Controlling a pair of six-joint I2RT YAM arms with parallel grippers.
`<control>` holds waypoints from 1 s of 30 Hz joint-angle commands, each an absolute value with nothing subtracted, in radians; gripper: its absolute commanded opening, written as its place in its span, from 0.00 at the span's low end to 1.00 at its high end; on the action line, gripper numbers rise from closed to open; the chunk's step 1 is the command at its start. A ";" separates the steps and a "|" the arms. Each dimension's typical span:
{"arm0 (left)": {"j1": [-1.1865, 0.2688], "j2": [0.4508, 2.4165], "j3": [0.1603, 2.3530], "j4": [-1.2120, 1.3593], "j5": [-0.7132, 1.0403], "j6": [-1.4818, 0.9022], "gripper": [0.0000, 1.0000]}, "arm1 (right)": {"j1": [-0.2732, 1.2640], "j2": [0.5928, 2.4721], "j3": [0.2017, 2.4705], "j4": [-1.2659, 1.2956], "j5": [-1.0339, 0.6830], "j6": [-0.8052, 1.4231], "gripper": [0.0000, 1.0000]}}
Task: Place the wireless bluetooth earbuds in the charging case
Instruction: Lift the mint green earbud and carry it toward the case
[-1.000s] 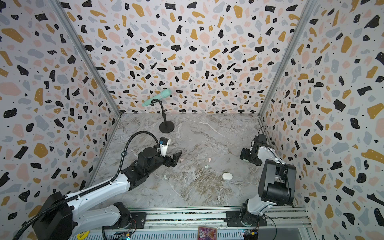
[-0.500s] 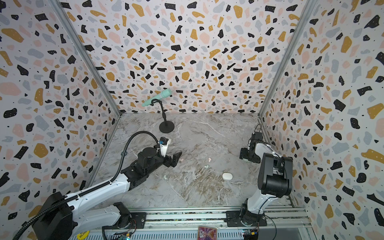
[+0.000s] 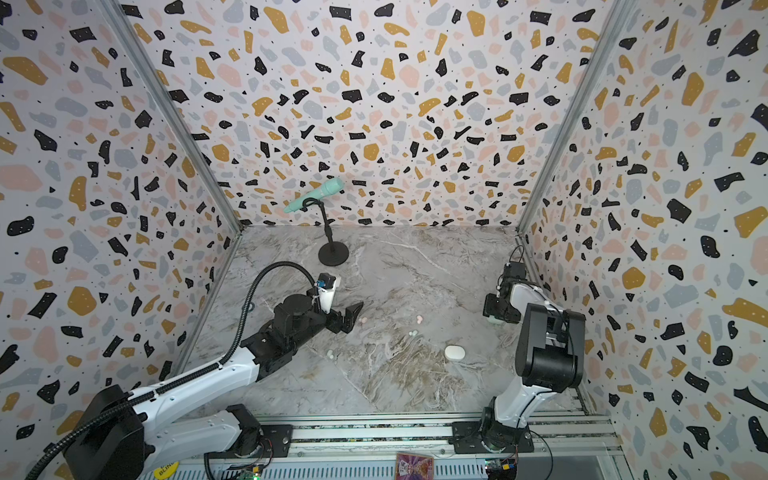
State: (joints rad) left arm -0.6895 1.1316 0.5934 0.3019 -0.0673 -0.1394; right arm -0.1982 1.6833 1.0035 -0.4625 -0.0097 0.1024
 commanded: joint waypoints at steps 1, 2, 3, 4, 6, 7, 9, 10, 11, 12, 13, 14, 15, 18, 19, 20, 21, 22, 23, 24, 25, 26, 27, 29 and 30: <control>-0.684 1.117 0.588 0.350 -0.058 -0.136 1.00 | -0.196 1.700 1.026 -0.493 -0.016 0.095 0.64; -0.684 1.117 0.587 0.351 -0.058 -0.138 1.00 | -0.196 1.704 1.028 -0.496 -0.014 0.097 0.63; -0.683 1.117 0.588 0.351 -0.058 -0.138 1.00 | -0.197 1.705 1.028 -0.497 -0.015 0.097 0.63; -0.683 1.117 0.588 0.350 -0.057 -0.138 1.00 | -0.196 1.706 1.028 -0.496 -0.015 0.097 0.64; -0.683 1.117 0.587 0.350 -0.057 -0.138 1.00 | -0.196 1.710 1.031 -0.498 -0.015 0.096 0.65; -0.683 1.115 0.587 0.350 -0.057 -0.138 1.00 | -0.196 1.710 1.032 -0.497 -0.015 0.097 0.65; -0.683 1.115 0.587 0.350 -0.057 -0.138 1.00 | -0.196 1.710 1.035 -0.501 -0.015 0.096 0.66; -0.682 1.114 0.587 0.350 -0.057 -0.139 1.00 | -0.196 1.711 1.036 -0.503 -0.015 0.096 0.66; -0.682 1.114 0.588 0.351 -0.057 -0.138 1.00 | -0.196 1.711 1.037 -0.504 -0.013 0.096 0.66; -0.683 1.114 0.588 0.351 -0.057 -0.138 1.00 | -0.196 1.709 1.037 -0.506 -0.014 0.095 0.66; -0.683 1.114 0.587 0.351 -0.055 -0.138 1.00 | -0.196 1.709 1.036 -0.505 -0.015 0.098 0.66; -0.683 1.114 0.587 0.351 -0.055 -0.139 1.00 | -0.196 1.709 1.036 -0.506 -0.015 0.098 0.66; -0.682 1.114 0.588 0.351 -0.055 -0.138 1.00 | -0.197 1.708 1.035 -0.506 -0.014 0.098 0.66; -0.681 1.114 0.586 0.351 -0.055 -0.139 1.00 | -0.196 1.700 1.034 -0.506 -0.012 0.100 0.63; -0.681 1.114 0.586 0.351 -0.054 -0.138 1.00 | -0.196 1.694 1.035 -0.506 -0.014 0.101 0.63; -0.681 1.115 0.587 0.351 -0.054 -0.139 1.00 | -0.196 1.692 1.035 -0.506 -0.015 0.103 0.62; -0.681 1.115 0.586 0.352 -0.054 -0.139 1.00 | -0.197 1.686 1.037 -0.509 -0.018 0.103 0.61; -0.681 1.115 0.586 0.353 -0.053 -0.137 1.00 | -0.194 1.680 1.038 -0.512 -0.019 0.105 0.61; -0.681 1.117 0.585 0.353 -0.051 -0.135 1.00 | -0.192 1.674 1.041 -0.517 -0.020 0.107 0.60; -0.681 1.120 0.587 0.354 -0.048 -0.135 1.00 | -0.189 1.666 1.043 -0.521 -0.021 0.108 0.60; -0.681 1.123 0.587 0.354 -0.043 -0.132 1.00 | -0.185 1.658 1.046 -0.527 -0.025 0.111 0.59; -0.681 1.126 0.589 0.354 -0.036 -0.129 1.00 | -0.183 1.651 1.050 -0.533 -0.029 0.113 0.59; -0.681 1.130 0.589 0.355 -0.025 -0.124 1.00 | -0.177 1.641 1.055 -0.543 -0.034 0.116 0.59; -0.681 1.139 0.592 0.357 0.000 -0.113 1.00 | -0.166 1.621 1.060 -0.557 -0.042 0.127 0.59; -0.680 1.144 0.593 0.356 0.013 -0.105 1.00 | -0.159 1.609 1.060 -0.564 -0.050 0.132 0.59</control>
State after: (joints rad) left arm -0.6880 1.1343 0.5934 0.3126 -0.0322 -0.1314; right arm -0.1783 1.6764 1.0210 -0.5152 -0.0261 0.1120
